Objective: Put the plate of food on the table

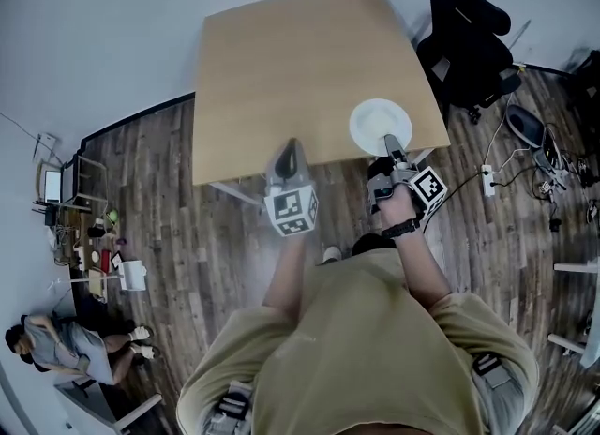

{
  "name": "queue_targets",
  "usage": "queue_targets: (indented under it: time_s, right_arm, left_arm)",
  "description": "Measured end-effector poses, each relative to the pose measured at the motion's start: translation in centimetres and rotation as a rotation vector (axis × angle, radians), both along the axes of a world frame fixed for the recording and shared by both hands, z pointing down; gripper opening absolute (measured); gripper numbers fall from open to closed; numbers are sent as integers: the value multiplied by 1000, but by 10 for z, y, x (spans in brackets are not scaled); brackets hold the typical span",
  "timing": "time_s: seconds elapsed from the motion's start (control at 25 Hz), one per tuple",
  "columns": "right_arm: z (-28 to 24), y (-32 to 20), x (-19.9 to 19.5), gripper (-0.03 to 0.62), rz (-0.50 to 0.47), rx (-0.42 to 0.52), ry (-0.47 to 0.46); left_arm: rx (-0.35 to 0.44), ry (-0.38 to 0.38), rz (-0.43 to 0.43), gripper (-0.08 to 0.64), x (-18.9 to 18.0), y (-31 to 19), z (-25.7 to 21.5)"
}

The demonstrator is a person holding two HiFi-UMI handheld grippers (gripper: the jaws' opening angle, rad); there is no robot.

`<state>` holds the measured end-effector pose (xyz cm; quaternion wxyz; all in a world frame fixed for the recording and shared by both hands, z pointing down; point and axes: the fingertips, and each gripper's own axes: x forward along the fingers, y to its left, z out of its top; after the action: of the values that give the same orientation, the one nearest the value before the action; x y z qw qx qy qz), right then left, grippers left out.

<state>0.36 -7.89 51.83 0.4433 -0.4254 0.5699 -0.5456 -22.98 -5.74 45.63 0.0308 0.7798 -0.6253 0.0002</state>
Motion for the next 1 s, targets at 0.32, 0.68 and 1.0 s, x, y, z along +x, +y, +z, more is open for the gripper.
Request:
queue_targets:
  time_s: [0.32,0.68,1.0]
  right_arm:
    - [16,-72,3,21,-39,-65,5]
    - [-7,-216,35,21,-119,-6,-49]
    - [3,-288,68,21,-167,-8,-33]
  left_arm:
    - [-45,-2,34,0,18,-77,10]
    - [-32,-28,-22,-1,61,-202,-5]
    - [-39,-28,-67,0,96,-258,-5]
